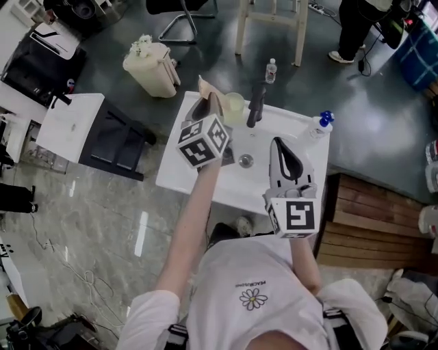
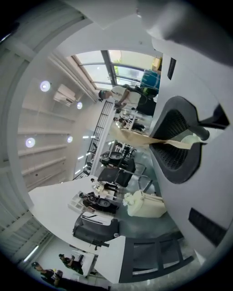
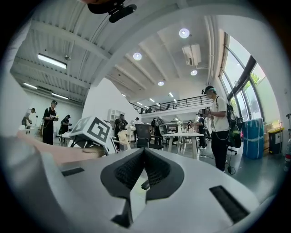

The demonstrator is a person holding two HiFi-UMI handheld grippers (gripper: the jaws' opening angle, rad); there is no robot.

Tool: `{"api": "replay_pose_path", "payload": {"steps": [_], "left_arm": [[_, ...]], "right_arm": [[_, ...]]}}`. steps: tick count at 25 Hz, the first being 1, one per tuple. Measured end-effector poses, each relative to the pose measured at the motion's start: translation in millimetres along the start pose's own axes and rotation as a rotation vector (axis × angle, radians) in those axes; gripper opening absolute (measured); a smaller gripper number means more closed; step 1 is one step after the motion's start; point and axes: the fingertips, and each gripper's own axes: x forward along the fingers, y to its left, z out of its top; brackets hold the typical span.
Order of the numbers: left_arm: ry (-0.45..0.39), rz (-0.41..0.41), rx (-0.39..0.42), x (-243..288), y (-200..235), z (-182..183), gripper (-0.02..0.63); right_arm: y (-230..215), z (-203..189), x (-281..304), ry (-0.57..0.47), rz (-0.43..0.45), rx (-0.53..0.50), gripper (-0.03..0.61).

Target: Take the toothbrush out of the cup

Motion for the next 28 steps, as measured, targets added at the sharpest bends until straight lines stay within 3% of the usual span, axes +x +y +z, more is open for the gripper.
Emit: {"api": "replay_pose_path", "payload": {"steps": [6, 8, 11, 16, 18, 22, 28], "left_arm": [[-0.194, -0.049, -0.050, -71.3, -12.1, 49.4, 0.032], [-0.275, -0.066, -0.030, -103.4, -15.7, 66.5, 0.031], [-0.399, -0.066, 0.063, -156.8, -19.9, 87.2, 0.031], [-0.530, 0.099, 0.299, -235.5, -8.3, 94.0, 0.031], [-0.553, 0.186, 0.343, -258.4, 3.4, 87.9, 0.031], [-0.594, 0.320, 0.345, -297.4, 23.7, 76.1, 0.029], [-0.631, 0.340, 0.248, -318.3, 47.8, 78.2, 0.025]], "right_arm": [[24.5, 16.5, 5.2, -0.068, 0.087, -0.016, 0.012], [35.4, 22.4, 8.0, -0.087, 0.119, -0.026, 0.012], [55.5, 28.2, 12.3, -0.108, 0.180, -0.039, 0.012], [92.1, 38.3, 14.8, -0.125, 0.291, -0.003, 0.012], [103.2, 38.2, 14.7, -0.142, 0.324, -0.030, 0.012], [126.0, 36.0, 17.6, -0.152, 0.392, -0.040, 0.012], [148.6, 39.3, 19.1, -0.166, 0.425, -0.075, 0.012]]}}
